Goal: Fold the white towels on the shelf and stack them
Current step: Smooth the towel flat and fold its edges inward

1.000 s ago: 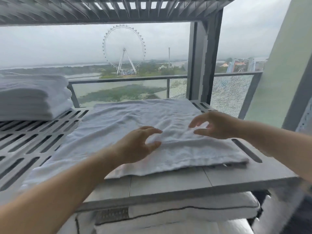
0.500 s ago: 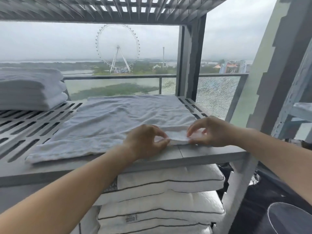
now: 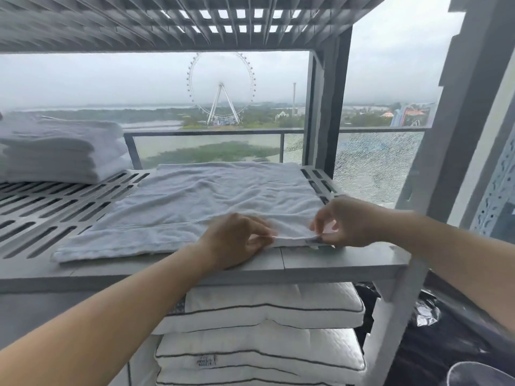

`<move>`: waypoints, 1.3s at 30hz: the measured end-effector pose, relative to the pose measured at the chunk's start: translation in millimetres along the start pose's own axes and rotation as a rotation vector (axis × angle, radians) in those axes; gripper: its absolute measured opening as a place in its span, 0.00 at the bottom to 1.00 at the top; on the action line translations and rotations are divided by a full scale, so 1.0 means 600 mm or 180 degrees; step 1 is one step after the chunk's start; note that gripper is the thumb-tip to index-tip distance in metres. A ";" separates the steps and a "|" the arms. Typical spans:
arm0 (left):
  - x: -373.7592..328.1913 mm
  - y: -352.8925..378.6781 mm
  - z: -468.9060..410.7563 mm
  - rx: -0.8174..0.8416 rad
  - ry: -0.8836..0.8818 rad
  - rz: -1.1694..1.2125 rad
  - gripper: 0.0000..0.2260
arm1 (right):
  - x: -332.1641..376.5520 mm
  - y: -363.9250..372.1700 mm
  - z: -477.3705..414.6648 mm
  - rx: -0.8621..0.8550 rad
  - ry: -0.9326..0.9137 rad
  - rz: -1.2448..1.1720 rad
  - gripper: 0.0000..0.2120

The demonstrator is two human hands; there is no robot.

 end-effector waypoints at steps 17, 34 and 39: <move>0.052 0.029 -0.012 0.0925 -0.0809 -0.0276 0.22 | -0.003 0.019 -0.189 -0.0448 0.0218 -0.0209 0.07; 0.042 0.032 -0.009 0.1535 -0.0856 -0.0381 0.21 | -0.064 0.102 -0.287 0.0312 0.0325 -0.0215 0.25; 0.039 0.032 -0.009 0.1527 -0.0859 -0.0269 0.19 | -0.044 0.123 -0.319 0.0652 -0.0100 0.0001 0.27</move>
Point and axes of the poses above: each hand's wrist, its own z-axis away from the middle knuckle, its own y-axis out of the palm, x = y × z, the point moved 3 cm from there along -z, towards the middle knuckle, and after that the axes turned 2 degrees about y, right-handed, at the moved point
